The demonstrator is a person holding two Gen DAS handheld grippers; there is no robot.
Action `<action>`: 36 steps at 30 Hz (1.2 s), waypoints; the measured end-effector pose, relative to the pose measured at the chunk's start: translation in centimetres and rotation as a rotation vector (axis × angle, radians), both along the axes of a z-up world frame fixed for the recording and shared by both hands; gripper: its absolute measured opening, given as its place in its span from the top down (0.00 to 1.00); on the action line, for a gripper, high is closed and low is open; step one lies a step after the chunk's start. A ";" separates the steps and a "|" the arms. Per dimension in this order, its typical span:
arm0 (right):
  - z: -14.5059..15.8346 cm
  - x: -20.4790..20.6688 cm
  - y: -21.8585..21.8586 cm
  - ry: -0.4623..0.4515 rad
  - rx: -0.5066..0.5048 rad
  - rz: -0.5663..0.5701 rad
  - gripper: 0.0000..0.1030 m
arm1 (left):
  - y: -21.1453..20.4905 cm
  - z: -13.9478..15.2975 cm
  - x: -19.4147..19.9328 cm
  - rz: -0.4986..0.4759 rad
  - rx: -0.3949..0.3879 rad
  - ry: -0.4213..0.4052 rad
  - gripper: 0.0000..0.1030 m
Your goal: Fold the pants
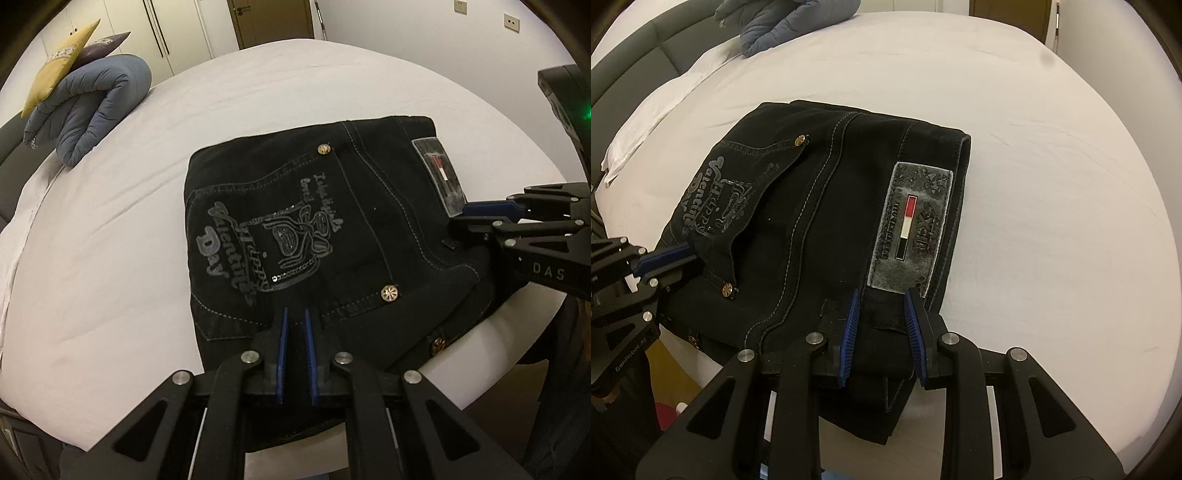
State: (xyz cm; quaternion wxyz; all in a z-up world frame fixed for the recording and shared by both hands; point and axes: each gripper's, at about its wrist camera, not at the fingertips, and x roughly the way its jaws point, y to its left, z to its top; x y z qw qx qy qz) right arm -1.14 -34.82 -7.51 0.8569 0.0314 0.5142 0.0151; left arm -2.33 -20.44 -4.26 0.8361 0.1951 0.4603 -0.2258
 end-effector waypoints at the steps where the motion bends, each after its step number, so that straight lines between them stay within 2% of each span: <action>1: -0.1 -0.2 0.0 -0.011 0.000 -0.002 0.75 | 0.2 0.1 0.5 -0.002 -0.003 0.000 0.91; 5: 0.6 -0.8 -0.2 -0.049 0.017 -0.017 0.74 | 1.0 1.0 1.4 -0.013 -0.054 0.033 0.90; 6: 1.1 -1.0 -0.7 -0.054 0.062 -0.028 0.70 | 1.8 2.1 1.6 -0.011 -0.094 0.054 0.83; 7: 1.7 -1.3 -1.5 -0.066 0.138 -0.043 0.68 | 2.5 3.1 1.7 0.001 -0.121 0.048 0.64; 8: 2.5 -1.8 -2.8 -0.092 0.238 -0.066 0.55 | 3.2 4.0 1.9 0.019 -0.145 0.026 0.49; 9: 3.1 -2.2 -4.0 -0.119 0.310 -0.098 0.36 | 4.2 5.3 2.2 0.049 -0.173 -0.019 0.21; 10: 3.5 -2.5 -5.0 -0.141 0.347 -0.127 0.30 | 5.2 6.4 2.9 0.076 -0.210 -0.059 0.05; 11: 3.8 -2.6 -6.3 -0.165 0.385 -0.155 0.27 | 5.7 6.8 3.3 0.088 -0.233 -0.069 0.03; 13: 3.6 -2.1 -8.2 -0.159 0.451 -0.173 0.27 | 6.6 6.6 6.0 0.111 -0.276 -0.008 0.04; 16: 1.7 -0.2 -10.5 -0.065 0.574 -0.197 0.28 | 7.4 4.4 10.0 0.129 -0.344 0.144 0.09; 18: 0.0 1.0 -11.5 -0.011 0.644 -0.220 0.31 | 7.3 2.4 11.8 0.135 -0.368 0.267 0.12; 19: -0.7 1.8 -11.9 0.018 0.678 -0.230 0.32 | 7.3 1.7 12.1 0.136 -0.369 0.302 0.13; 21: -2.3 3.0 -12.0 0.065 0.746 -0.222 0.42 | 7.0 0.3 12.6 0.136 -0.366 0.355 0.13; 23: -3.1 3.7 -12.0 0.079 0.761 -0.226 0.45 | 6.7 -1.2 13.2 0.137 -0.372 0.422 0.13; 26: -3.6 4.7 -11.7 0.097 0.793 -0.213 0.53 | 6.4 -1.6 13.5 0.141 -0.367 0.420 0.15; 28: -4.0 5.2 -11.7 0.112 0.797 -0.209 0.62 | 5.8 -1.5 13.6 0.120 -0.351 0.428 0.38; 29: -4.1 5.5 -11.7 0.119 0.794 -0.209 0.67 | 5.4 -1.4 13.6 0.103 -0.359 0.443 0.46; 32: -3.8 5.9 -10.7 0.120 0.749 -0.195 0.73 | 4.5 -1.2 13.9 0.093 -0.330 0.452 0.54; 36: -2.1 5.6 -9.7 0.086 0.671 -0.175 0.82 | 4.5 -0.2 14.1 0.115 -0.353 0.456 0.76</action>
